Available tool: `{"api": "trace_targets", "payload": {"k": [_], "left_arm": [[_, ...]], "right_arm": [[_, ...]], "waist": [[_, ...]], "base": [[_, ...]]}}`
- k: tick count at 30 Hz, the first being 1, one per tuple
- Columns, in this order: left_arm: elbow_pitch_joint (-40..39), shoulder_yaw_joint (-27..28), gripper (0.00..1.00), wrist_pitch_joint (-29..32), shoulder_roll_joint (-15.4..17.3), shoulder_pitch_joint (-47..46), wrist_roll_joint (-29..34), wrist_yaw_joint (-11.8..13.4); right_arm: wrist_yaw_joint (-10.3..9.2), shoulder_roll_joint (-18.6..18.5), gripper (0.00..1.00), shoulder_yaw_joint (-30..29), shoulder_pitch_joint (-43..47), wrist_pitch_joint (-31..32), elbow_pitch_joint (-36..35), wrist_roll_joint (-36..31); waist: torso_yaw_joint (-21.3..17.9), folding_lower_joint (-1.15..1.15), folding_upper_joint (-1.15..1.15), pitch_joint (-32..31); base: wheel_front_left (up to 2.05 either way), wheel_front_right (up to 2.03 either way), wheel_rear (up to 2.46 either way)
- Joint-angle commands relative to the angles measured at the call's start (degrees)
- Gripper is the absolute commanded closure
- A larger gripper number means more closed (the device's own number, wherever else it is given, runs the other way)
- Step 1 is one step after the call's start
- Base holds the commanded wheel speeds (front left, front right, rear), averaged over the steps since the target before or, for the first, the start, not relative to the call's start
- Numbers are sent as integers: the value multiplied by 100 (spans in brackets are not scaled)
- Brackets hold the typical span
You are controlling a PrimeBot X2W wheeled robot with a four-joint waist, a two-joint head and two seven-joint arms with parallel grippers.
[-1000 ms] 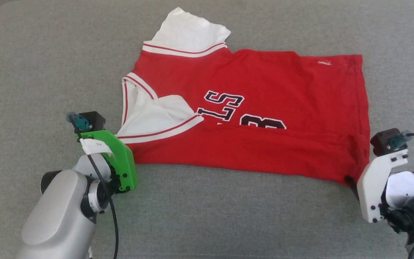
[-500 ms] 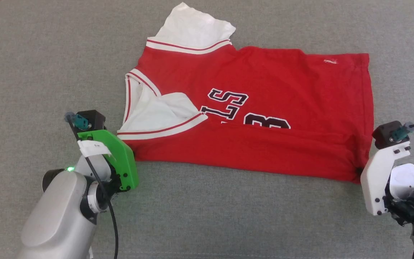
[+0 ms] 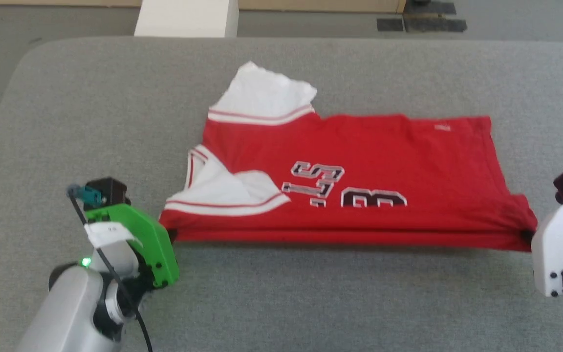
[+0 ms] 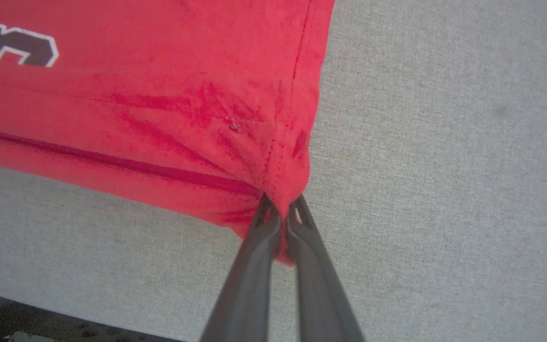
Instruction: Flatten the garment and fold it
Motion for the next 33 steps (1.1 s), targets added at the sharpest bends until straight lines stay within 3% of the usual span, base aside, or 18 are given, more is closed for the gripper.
{"api": "trace_targets", "payload": {"k": [1,7,15,16,17,18,19,29,33], "left_arm": [[-68,51,100,4,98,235,-71,113],[-152,18,100,-34,-36,809,-194,258],[515,-78,100,-122,-332,800,-365,135],[578,-80,82,-131,-348,777,-377,117],[638,-80,10,-151,-359,738,-379,98],[668,-78,0,-175,-363,700,-374,82],[701,-75,0,-175,-361,659,-376,71],[34,303,0,-164,-64,352,-527,24],[-386,533,0,-558,-5,163,-403,47]], "right_arm": [[-12,-47,100,-86,151,55,-22,23],[-12,93,100,-134,492,130,163,9],[-12,291,100,83,525,-67,744,-46],[-12,295,100,99,506,-118,810,-66],[-12,311,93,113,481,-168,888,-64],[-12,321,60,121,464,-204,937,-53],[-12,315,0,133,444,-242,983,-46],[-12,242,0,-168,297,-570,479,366],[-12,281,0,-514,141,-754,127,460]], "waist": [[38,0,0,-149],[73,0,0,-71],[120,0,0,38],[118,0,0,35],[113,0,0,29],[112,0,0,20],[110,0,0,-8],[9,0,0,-443],[-54,0,0,-528]], "base": [[0,0,0],[0,0,0],[0,0,0],[0,0,0],[0,0,0],[0,0,0],[0,0,0],[0,0,0],[0,0,0]]}}
